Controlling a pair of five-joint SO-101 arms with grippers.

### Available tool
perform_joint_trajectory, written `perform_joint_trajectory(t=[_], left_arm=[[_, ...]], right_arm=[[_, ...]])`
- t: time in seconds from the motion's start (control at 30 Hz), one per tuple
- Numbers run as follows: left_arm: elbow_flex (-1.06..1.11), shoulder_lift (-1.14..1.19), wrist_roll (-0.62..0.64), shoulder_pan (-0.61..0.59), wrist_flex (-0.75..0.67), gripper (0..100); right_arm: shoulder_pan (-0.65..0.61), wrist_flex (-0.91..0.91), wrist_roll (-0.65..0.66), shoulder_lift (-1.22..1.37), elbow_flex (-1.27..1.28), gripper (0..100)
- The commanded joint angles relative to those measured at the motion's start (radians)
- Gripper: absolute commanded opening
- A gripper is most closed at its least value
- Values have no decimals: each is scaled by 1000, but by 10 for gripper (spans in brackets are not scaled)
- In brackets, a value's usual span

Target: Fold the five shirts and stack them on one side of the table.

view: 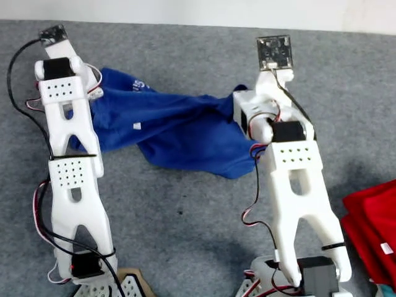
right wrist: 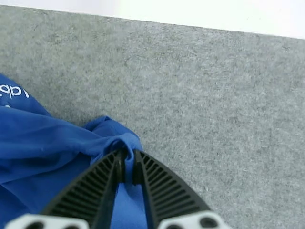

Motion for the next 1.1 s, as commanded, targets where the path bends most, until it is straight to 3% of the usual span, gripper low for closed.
perform_joint_trajectory(t=[0.0,0.33,0.6,0.77,1.07], left_arm=[[-74,-27,-9,22,12,5],[99,-70,-17,-45,20,14],[740,-529,-35,-64,17,170],[954,-599,-34,-61,-170,182],[1102,-599,-34,-56,-373,182]], right_arm=[[-12,-19,-11,-18,-5,7],[-33,-19,-8,-12,-5,7],[-44,-19,-9,-10,-5,7],[-44,-15,-9,-16,-4,7],[-45,-13,-11,-13,-4,7]])
